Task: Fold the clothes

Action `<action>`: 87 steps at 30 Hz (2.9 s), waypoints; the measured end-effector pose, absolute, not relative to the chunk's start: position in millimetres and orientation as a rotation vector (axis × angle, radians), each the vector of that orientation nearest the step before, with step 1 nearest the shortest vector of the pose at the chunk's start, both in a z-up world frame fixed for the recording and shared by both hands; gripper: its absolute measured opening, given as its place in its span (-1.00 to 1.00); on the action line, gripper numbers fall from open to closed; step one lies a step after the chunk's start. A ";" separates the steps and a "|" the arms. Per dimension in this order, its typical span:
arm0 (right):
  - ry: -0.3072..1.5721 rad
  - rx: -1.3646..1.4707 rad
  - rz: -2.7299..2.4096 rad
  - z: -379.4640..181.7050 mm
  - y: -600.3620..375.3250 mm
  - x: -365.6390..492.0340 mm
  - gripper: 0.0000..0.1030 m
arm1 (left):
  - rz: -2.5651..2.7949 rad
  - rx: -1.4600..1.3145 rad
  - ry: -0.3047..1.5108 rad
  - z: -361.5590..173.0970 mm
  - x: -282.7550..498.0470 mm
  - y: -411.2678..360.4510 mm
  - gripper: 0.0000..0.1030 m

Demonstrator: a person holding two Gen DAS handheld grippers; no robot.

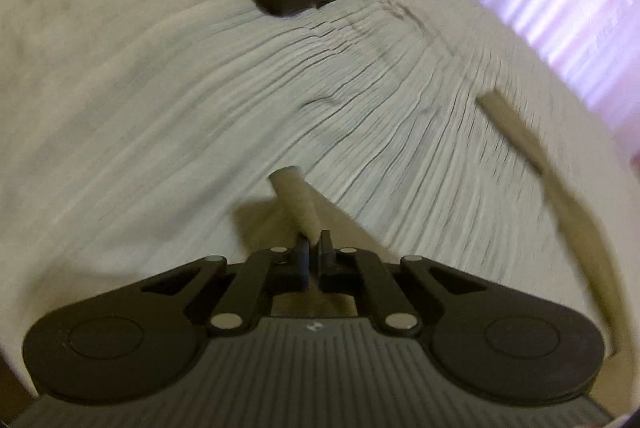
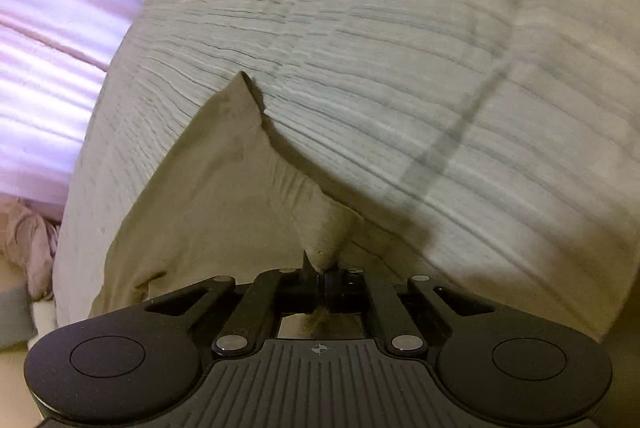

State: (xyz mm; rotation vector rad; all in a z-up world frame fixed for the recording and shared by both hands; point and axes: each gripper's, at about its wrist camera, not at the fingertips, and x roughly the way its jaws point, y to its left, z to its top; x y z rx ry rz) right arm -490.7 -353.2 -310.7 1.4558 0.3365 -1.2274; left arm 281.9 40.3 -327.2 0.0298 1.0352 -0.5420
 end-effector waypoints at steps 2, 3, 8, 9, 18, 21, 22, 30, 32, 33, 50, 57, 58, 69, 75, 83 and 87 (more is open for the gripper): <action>0.394 1.467 -1.235 -320.6 -351.1 -490.6 -0.97 | -0.514 0.080 1.061 -343.4 270.3 44.5 -0.96; 0.399 1.477 -1.244 -330.3 -350.8 -489.8 -0.97 | -0.497 0.104 1.069 -353.9 263.7 46.5 -0.95; 0.408 1.504 -1.270 -360.7 -345.6 -485.0 -0.96 | -0.461 0.158 1.033 -366.8 252.9 42.3 -0.86; 0.407 1.501 -1.262 -359.5 -345.2 -486.5 -0.95 | -0.463 0.172 1.025 -364.3 253.2 42.8 -0.82; 0.682 1.300 -1.369 -321.7 -341.3 -488.9 -0.23 | -0.207 0.208 0.980 -323.9 251.0 75.6 -0.73; 0.803 1.092 -1.434 -302.4 -339.5 -460.2 -0.22 | -0.269 0.214 0.942 -304.4 227.6 61.4 -0.73; 0.831 1.006 -1.435 -295.9 -338.1 -448.2 -0.22 | -0.331 0.235 0.931 -299.9 216.0 51.0 -0.73; 1.041 0.992 -1.282 -325.8 -337.6 -412.0 0.26 | -0.466 0.427 1.158 -335.2 168.0 -19.3 -0.57; 0.999 1.043 -1.296 -314.0 -336.0 -423.1 0.26 | -0.478 0.461 1.141 -317.4 151.2 -24.9 -0.57; 0.987 1.042 -1.284 -306.5 -336.1 -424.9 0.26 | -0.485 0.478 1.132 -306.2 141.7 -27.7 -0.57; 1.022 0.813 -0.938 -192.7 -304.3 -356.8 0.64 | -0.679 0.534 1.015 -149.3 35.5 -57.2 -0.30; 0.992 0.843 -1.001 -176.6 -258.1 -321.4 0.64 | -0.742 0.563 0.965 -127.6 63.1 -42.1 -0.11; 0.985 0.841 -1.002 -175.0 -250.4 -313.2 0.64 | -0.751 0.557 0.967 -125.3 67.8 -38.0 -0.11; 0.924 0.905 -1.087 -169.0 -161.5 -268.3 0.64 | -0.888 0.626 0.920 -116.6 103.2 -3.9 -0.11; 0.932 0.929 -1.150 -167.6 -132.1 -275.3 0.64 | -0.903 0.635 0.913 -117.7 113.3 14.7 -0.11; 0.913 0.898 -1.157 -155.8 -114.9 -260.7 0.64 | -0.906 0.639 0.912 -116.9 116.3 39.6 -0.10; 0.911 0.881 -1.146 -153.8 -110.7 -250.4 0.64 | -0.915 0.636 0.919 -118.8 117.0 46.4 -0.10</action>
